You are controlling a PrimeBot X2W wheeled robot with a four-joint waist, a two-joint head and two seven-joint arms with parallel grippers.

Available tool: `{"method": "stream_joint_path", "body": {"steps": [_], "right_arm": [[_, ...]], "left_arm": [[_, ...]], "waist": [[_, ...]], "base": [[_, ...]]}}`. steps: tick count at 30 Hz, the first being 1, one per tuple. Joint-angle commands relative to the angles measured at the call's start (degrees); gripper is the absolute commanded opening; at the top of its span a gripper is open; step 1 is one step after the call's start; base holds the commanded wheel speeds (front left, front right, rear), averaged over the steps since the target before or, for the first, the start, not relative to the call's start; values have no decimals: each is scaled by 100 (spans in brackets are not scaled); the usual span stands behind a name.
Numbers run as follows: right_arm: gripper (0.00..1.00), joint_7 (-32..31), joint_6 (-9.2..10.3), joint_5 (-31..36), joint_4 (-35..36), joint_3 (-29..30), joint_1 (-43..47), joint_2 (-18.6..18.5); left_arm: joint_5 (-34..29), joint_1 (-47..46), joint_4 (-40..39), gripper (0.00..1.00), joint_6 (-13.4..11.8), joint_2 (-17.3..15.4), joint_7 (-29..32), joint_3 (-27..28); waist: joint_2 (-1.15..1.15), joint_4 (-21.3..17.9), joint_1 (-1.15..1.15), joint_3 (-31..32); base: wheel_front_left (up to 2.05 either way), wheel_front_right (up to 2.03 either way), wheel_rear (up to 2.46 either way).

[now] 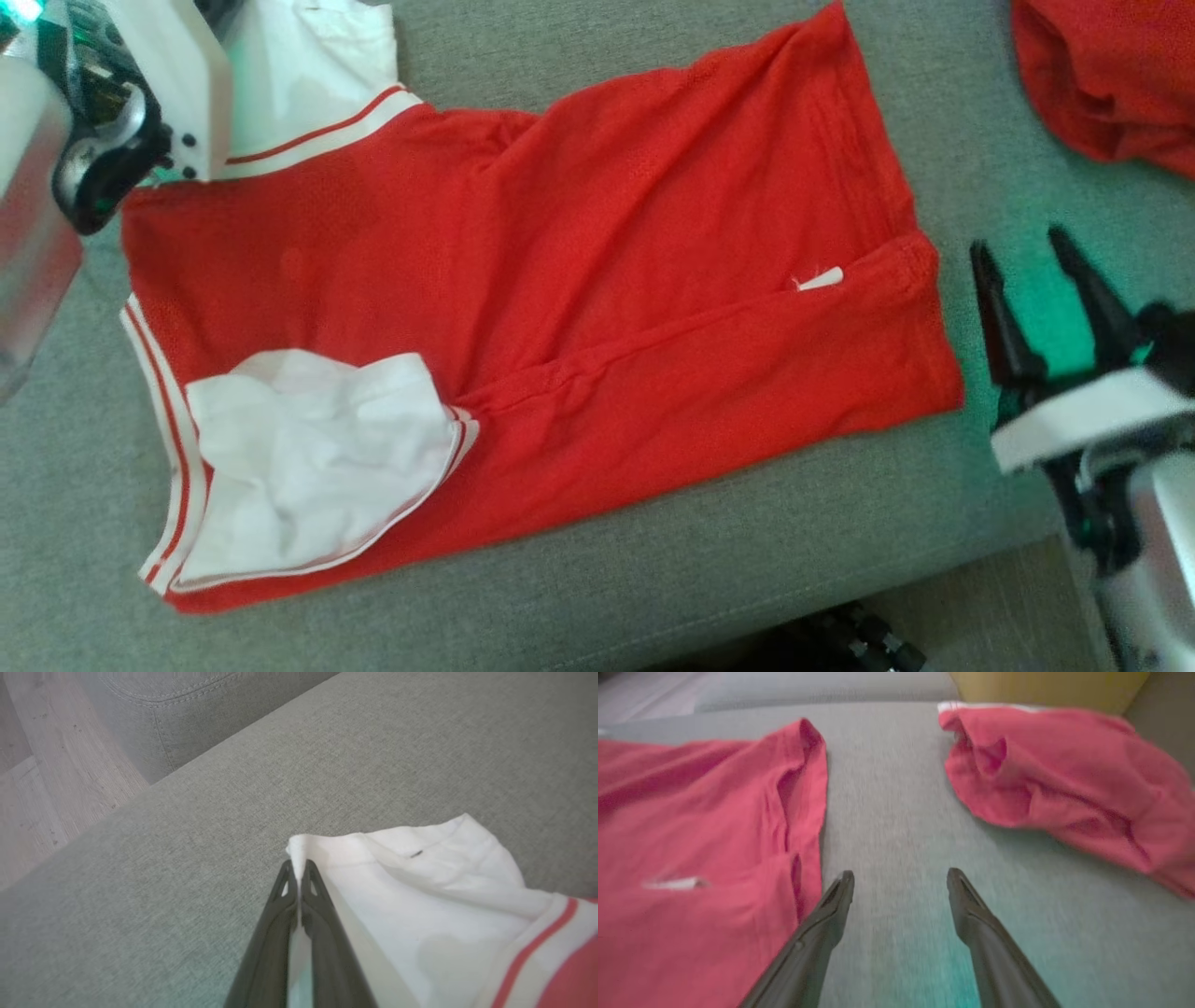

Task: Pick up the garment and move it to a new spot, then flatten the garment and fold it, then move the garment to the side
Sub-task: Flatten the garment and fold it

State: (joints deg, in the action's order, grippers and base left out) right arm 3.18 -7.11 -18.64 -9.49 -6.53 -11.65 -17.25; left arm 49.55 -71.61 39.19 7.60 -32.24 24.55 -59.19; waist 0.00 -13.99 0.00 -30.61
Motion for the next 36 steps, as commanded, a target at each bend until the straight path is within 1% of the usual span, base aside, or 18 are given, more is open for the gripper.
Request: {"method": "stream_joint_path", "body": {"steps": [1,2,4,8,10,12,16,20,21,22,23,24,25,29,36], "right_arm": [[100,-2,-37,-94,256,-88,-224,-188],[100,-2,-37,-94,256,-88,-224,-188],[100,-139,-37,-231,306,-253,-537,-264],[100,-707,-37,-737,89,-751,-1376,-342],[100,-1031,-37,-995,-178,-999,-1822,-367],[100,-1296,-37,-1103,-536,-1221,-2244,-446],[100,-1604,-37,-1345,-1248,-1544,-2892,-438],[100,-1780,-37,-1644,-1740,-1865,-3298,-434],[98,-1791,-37,-1708,-1844,-1919,-3369,-433],[94,-1777,-37,-1759,-1921,-1975,-3433,-437],[85,-1724,-37,-1794,-1968,-2034,-3496,-444],[49,-1639,-37,-1819,-2010,-2077,-3556,-462],[0,-1432,-37,-1860,-2099,-2141,-3663,-506],[0,-1017,-37,-1965,-2246,-2226,-3838,-603],[0,-389,-37,-2167,-2259,-2295,-4002,-872]], "left_arm": [[57,-359,-170,0,-11,-259,-110,120],[57,-359,-170,0,-11,-259,-110,120],[103,-399,-244,0,-11,-260,-216,-12],[187,-509,-351,0,-11,-240,-356,-271],[227,-586,-390,0,-11,-226,-419,-391],[260,-671,-428,0,-11,-207,-474,-509],[323,-842,-475,0,-11,-176,-602,-727],[419,-974,-465,0,-11,-142,-731,-908],[439,-1002,-454,0,-11,-136,-763,-946],[454,-1029,-445,0,-11,-128,-804,-982],[468,-1054,-440,0,-11,-121,-846,-1019],[482,-1080,-437,0,-11,-117,-896,-1051],[479,-1136,-432,0,-11,-119,-1020,-1117],[365,-1261,-408,0,-11,-149,-1383,-1222],[182,-1465,-413,0,-11,-201,-2314,-1284]], "waist": [[0,49,0,34],[0,49,0,34],[0,111,0,73],[0,266,0,123],[0,354,0,126],[0,454,0,109],[0,635,0,62],[0,745,0,21],[0,759,0,15],[0,773,0,10],[0,786,0,4],[0,795,0,-4],[0,809,0,-13],[0,816,0,7],[0,848,0,121]], "base": [[0,0,0],[0,0,0],[0,0,0],[0,0,0],[0,0,0],[0,0,0],[0,0,0],[0,0,0],[0,0,0],[0,0,0],[0,0,0],[0,0,0],[0,0,0],[0,0,0],[0,0,0]]}}
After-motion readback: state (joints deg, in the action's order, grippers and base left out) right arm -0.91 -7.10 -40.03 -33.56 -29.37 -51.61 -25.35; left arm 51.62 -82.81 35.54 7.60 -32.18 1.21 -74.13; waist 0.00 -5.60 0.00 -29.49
